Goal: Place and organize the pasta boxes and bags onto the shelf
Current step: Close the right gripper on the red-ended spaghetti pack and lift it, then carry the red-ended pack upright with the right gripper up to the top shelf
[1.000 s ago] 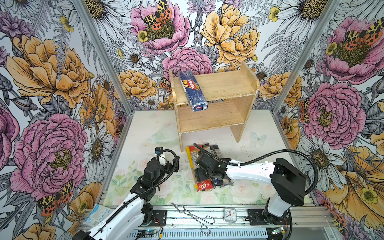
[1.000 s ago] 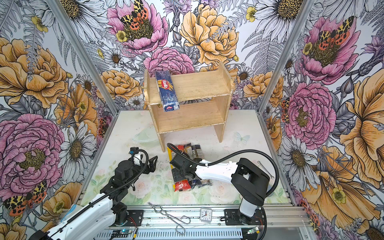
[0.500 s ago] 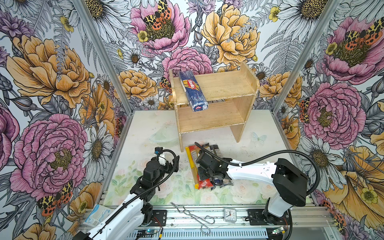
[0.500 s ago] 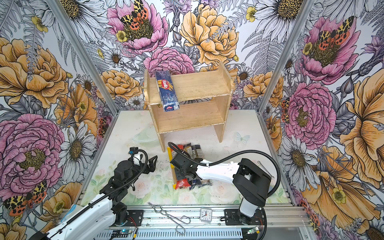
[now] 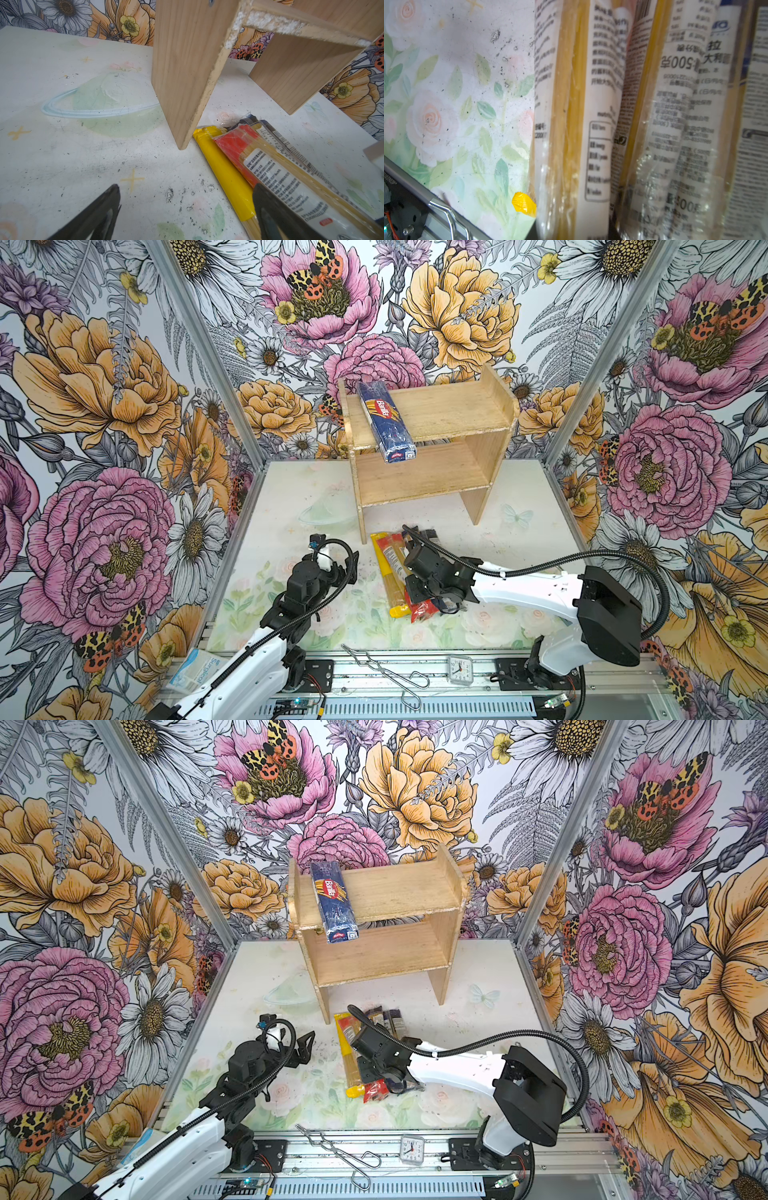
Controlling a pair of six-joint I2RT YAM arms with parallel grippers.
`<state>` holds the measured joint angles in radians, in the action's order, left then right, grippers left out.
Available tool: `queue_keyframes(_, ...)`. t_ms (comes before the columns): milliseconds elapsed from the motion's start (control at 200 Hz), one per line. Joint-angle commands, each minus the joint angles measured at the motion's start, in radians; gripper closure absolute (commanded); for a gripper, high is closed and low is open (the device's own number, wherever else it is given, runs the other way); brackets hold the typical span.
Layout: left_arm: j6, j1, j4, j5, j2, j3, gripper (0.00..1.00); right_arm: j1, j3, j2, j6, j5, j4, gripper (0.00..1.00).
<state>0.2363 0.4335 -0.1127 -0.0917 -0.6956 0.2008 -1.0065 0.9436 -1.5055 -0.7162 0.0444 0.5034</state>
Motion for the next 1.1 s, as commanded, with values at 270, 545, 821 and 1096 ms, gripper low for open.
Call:
queue_keyframes(270,0.003,-0.009,-0.018,0.016,0.010,-0.015,0.01,0.123,-0.130,0.292,0.014,-0.058,-0.040,1.00)
queue_keyframes(545,0.004,-0.010,-0.019,0.019,0.006,-0.015,0.01,0.166,-0.137,0.448,0.064,-0.077,0.072,1.00)
queue_keyframes(821,0.002,-0.009,-0.031,0.028,-0.003,-0.012,0.01,0.186,0.044,0.588,0.145,-0.080,0.343,1.00)
queue_keyframes(1096,-0.004,-0.009,-0.047,0.053,-0.030,-0.008,0.01,0.187,0.272,0.646,0.182,-0.051,0.494,1.00)
